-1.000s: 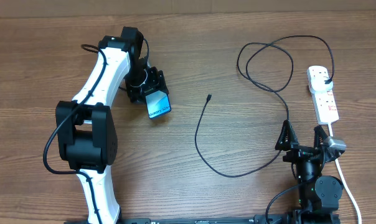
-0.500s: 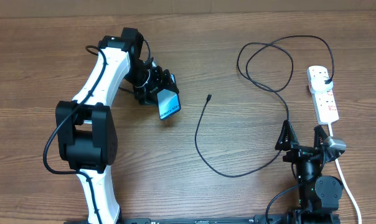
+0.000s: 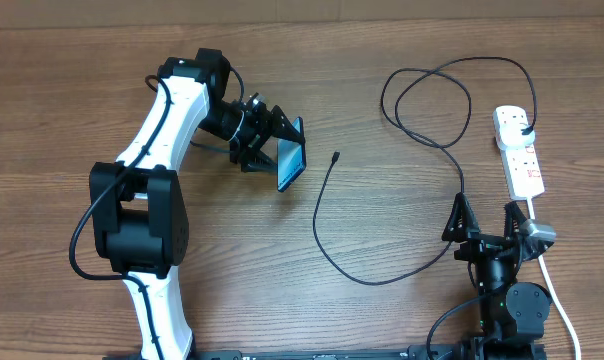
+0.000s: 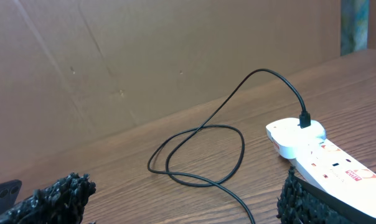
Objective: Plug charger to phone and switch on socket
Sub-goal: 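Raise the phone upright with the left gripper toward the cable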
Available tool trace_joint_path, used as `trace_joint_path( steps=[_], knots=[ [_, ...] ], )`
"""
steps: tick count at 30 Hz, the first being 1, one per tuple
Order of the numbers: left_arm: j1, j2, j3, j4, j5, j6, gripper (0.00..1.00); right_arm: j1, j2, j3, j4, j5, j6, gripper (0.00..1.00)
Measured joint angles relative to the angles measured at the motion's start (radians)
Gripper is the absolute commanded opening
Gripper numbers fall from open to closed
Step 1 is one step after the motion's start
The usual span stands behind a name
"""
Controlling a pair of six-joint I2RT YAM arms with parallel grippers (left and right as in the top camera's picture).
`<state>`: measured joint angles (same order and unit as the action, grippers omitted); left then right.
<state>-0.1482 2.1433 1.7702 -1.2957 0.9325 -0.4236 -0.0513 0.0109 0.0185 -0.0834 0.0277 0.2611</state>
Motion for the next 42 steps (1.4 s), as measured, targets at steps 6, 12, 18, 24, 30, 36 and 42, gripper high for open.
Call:
trace_joint_path(
  steps=[6, 12, 18, 24, 30, 36, 42],
  knots=[
    [0.0, 0.0, 0.0, -0.029, 0.034, -0.042, 0.52, 0.0, 0.0, 0.0, 0.0, 0.0, 0.0, 1.0],
    [0.0, 0.0, 0.0, -0.067, 0.041, -0.079, 0.46, 0.0, 0.0, 0.0, 0.0, 0.0, 0.0, 1.0],
    [0.0, 0.0, 0.0, -0.095, 0.064, -0.09, 0.33, 0.0, 0.0, 0.0, 0.0, 0.0, 0.0, 1.0],
    [0.0, 0.0, 0.0, -0.112, 0.084, -0.094, 0.33, 0.0, 0.0, 0.0, 0.0, 0.0, 0.0, 1.0],
    [0.0, 0.0, 0.0, -0.135, 0.135, -0.095, 0.3, 0.0, 0.0, 0.0, 0.001, 0.0, 0.0, 1.0],
    [0.0, 0.0, 0.0, -0.138, 0.196, -0.117, 0.31, 0.0, 0.0, 0.0, 0.0, 0.0, 0.0, 1.0],
    [0.0, 0.0, 0.0, -0.14, 0.243, -0.199, 0.28, 0.0, 0.0, 0.0, 0.0, 0.0, 0.0, 1.0]
  ],
)
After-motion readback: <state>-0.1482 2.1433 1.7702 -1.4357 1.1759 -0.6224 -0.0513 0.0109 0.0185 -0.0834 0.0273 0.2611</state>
